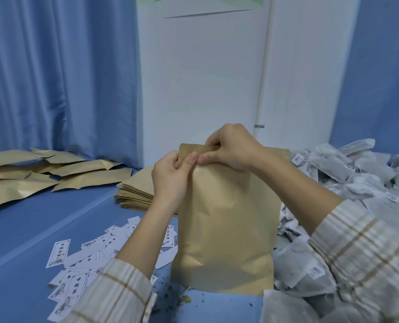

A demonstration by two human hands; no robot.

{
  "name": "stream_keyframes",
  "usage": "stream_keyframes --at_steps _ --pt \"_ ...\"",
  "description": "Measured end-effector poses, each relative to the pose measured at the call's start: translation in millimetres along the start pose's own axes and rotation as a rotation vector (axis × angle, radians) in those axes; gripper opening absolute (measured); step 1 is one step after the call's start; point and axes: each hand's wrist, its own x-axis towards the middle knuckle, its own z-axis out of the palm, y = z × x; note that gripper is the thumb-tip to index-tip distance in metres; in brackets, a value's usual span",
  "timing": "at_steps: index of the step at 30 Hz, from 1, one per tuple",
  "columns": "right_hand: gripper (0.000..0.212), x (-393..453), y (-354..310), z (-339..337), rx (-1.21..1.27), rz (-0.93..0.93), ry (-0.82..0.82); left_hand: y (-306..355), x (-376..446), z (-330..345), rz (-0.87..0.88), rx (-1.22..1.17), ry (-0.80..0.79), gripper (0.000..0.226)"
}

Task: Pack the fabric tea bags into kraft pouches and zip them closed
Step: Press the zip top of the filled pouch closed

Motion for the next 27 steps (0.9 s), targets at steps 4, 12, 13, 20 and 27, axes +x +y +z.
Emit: stream_keyframes --at_steps 4,12,13,20,27 --pt "0.022 -3.2 11.4 -20.2 -0.057 0.006 -0.148 0.5 5.8 -9.1 0.02 -0.021 -0.005 0.035" --pt "0.027 -4.5 30.5 -11.5 -0.116 0.001 -0.109 -3.5 4.5 -11.7 -0.035 -0.091 -0.071 0.013" --pt "0.025 -5.1 34.3 -13.3 -0.082 0.017 -0.112 -5.3 5.6 -14.7 -0.058 -0.109 -0.072 0.009" --pt "0.025 -7.9 47.0 -18.5 -0.018 0.025 -0.079 -10.9 9.0 -19.0 -0.104 -0.156 -0.012 0.008" --pt "0.054 -16.2 65.1 -23.4 -0.106 0.058 -0.085 -11.8 11.1 -28.8 -0.099 -0.198 0.011 0.008"
